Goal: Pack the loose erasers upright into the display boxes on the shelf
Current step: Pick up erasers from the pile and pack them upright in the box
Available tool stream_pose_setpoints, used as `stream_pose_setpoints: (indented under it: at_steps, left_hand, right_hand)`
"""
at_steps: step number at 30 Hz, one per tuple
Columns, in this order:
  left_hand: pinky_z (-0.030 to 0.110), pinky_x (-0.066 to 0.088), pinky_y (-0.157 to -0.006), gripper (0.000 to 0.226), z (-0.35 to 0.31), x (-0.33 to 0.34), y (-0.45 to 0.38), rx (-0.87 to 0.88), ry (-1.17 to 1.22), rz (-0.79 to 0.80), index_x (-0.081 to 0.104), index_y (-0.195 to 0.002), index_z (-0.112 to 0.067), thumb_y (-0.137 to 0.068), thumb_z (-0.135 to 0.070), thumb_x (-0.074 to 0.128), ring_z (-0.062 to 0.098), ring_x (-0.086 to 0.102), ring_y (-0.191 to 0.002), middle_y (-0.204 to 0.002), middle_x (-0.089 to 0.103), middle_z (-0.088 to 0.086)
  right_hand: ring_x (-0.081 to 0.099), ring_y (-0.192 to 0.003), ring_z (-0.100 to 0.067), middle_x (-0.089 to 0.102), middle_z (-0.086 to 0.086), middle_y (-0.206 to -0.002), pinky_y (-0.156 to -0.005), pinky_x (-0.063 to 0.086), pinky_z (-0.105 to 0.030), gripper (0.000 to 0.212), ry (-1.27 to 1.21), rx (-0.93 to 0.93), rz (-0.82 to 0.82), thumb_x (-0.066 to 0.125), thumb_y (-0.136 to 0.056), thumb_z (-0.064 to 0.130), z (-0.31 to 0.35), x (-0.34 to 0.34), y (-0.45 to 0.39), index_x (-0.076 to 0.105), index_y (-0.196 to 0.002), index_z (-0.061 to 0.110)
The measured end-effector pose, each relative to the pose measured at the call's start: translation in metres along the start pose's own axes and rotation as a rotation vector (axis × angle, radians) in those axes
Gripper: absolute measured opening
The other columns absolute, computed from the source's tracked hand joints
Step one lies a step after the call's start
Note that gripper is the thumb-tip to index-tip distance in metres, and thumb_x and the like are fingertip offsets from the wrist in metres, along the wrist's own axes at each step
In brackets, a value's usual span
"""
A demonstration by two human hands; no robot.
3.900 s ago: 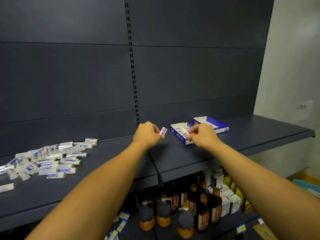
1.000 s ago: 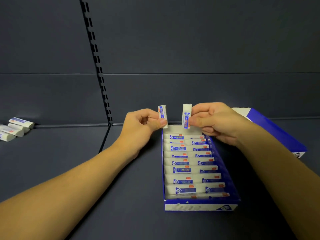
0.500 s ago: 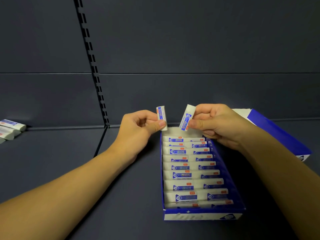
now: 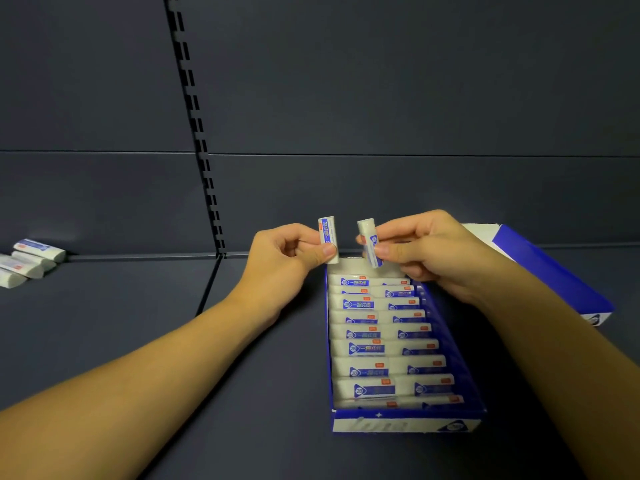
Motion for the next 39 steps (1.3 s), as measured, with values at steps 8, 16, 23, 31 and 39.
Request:
stream_pose_setpoints:
  at_steps: [8,16,23,31,39]
  left_hand:
    - [0.011,0.039,-0.056,0.006,0.002,0.0,-0.001,0.01,-0.002,-0.022,0.071,-0.085,0.005,-0.087,-0.001,0.073,0.005,0.046,-0.054,-0.066,0.053,0.01]
    - [0.011,0.04,-0.057,0.006,0.001,0.0,0.0,0.01,0.001,-0.027,0.071,-0.082,0.0,-0.087,-0.002,0.073,0.007,0.045,-0.055,-0.069,0.05,0.012]
    - [0.011,0.039,-0.056,0.006,0.004,-0.001,-0.002,0.01,0.008,-0.035,0.071,-0.081,-0.001,-0.086,-0.002,0.074,0.004,0.047,-0.054,-0.061,0.055,0.0]
    - [0.011,0.041,-0.057,0.006,0.003,-0.001,-0.002,0.012,0.004,-0.048,0.071,-0.082,-0.002,-0.087,-0.003,0.074,0.005,0.048,-0.056,-0.059,0.054,-0.004]
    - [0.01,0.04,-0.057,0.006,0.004,-0.001,-0.003,0.008,-0.001,-0.051,0.071,-0.082,-0.004,-0.087,-0.002,0.074,0.002,0.049,-0.055,-0.058,0.056,-0.007]
  right_hand:
    - [0.068,-0.06,0.002,0.069,0.02,-0.063,-0.053,0.047,-0.012,0.015,0.472,-0.105,-0.035,0.079,-0.085,0.02,0.003,0.005,0.002,0.077,-0.095,0.032]
    - [0.058,-0.055,0.016,0.053,0.035,-0.047,-0.049,0.039,-0.006,0.013,0.664,-0.158,-0.025,0.079,-0.085,0.031,0.001,0.008,-0.001,0.076,-0.097,0.027]
    - [0.065,-0.067,0.011,0.058,0.034,-0.052,-0.053,0.045,-0.007,0.012,0.66,-0.18,-0.016,0.077,-0.086,0.029,-0.002,0.008,-0.004,0.078,-0.098,0.029]
    - [0.066,-0.072,0.001,0.064,0.024,-0.073,-0.052,0.047,-0.005,0.011,0.669,-0.169,-0.004,0.072,-0.091,0.024,0.003,0.015,-0.008,0.079,-0.098,0.029]
    - [0.061,-0.081,-0.005,0.058,0.021,-0.081,-0.065,0.041,-0.009,0.011,0.797,-0.159,-0.003,0.07,-0.093,0.024,0.002,0.025,-0.014,0.079,-0.097,0.025]
Point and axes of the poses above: each hand's wrist, its own y-axis away from the middle knuckle, its own x-axis out of the palm, z = x × y, the point moved 1 cm from there along -y, towards the middle knuckle
